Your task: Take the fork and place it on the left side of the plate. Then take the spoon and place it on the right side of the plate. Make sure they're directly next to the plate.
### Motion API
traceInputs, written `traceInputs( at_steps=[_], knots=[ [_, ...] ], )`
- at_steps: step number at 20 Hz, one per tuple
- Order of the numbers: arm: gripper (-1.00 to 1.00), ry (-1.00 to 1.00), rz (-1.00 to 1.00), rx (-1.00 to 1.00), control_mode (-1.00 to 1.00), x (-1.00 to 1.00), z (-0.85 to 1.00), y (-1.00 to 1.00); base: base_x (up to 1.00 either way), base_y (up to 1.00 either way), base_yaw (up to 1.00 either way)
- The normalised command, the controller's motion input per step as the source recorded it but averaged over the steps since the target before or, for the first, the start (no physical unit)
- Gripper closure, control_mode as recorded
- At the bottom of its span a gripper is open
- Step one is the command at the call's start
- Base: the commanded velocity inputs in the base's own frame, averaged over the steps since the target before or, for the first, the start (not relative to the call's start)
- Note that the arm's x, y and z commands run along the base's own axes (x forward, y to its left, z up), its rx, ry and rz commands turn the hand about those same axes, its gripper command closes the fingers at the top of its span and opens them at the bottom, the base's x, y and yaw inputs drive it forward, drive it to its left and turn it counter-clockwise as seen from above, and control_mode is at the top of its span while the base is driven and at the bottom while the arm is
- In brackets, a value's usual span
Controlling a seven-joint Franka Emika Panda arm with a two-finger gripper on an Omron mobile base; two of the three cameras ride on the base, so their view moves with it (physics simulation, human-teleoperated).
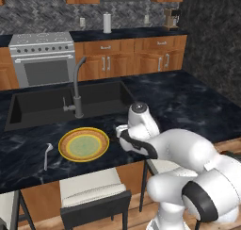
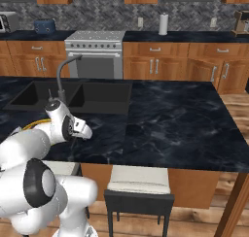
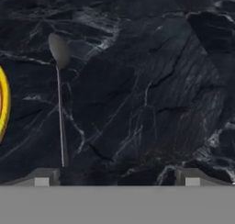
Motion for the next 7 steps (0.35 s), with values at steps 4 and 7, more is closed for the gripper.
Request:
traceInputs(
  at_steps=[4,7],
  knots=[
    [-1.00,-0.11,-0.03,0.00,-1.00,-0.46,0.44,-0.23,0.00,0.00,0.00],
    [-1.00,-0.11,-0.02,0.00,-1.00,-0.52,0.41,-0.24,0.00,0.00,0.00]
  ],
)
